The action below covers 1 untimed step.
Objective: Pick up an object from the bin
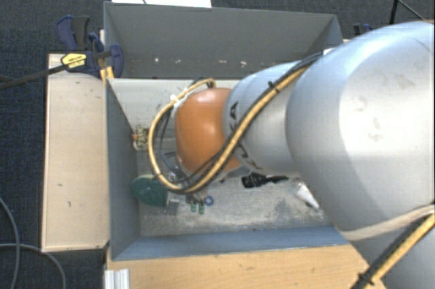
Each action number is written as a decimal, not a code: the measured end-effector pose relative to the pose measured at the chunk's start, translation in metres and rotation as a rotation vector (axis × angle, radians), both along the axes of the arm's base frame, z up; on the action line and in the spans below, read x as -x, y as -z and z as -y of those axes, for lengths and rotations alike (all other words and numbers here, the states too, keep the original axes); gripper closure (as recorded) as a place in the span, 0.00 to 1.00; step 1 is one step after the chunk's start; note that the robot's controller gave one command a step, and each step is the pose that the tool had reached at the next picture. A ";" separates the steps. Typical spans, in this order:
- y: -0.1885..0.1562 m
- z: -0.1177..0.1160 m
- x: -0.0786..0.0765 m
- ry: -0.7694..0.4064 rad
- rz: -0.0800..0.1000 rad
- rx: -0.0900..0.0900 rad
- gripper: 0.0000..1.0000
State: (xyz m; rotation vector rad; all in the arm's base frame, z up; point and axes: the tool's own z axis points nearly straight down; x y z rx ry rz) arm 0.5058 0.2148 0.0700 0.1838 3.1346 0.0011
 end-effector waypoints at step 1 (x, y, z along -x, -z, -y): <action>0.000 0.010 0.000 -0.213 -0.004 0.002 1.00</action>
Offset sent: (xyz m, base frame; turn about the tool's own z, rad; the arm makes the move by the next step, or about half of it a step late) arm 0.0001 -0.0099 0.0000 -0.2139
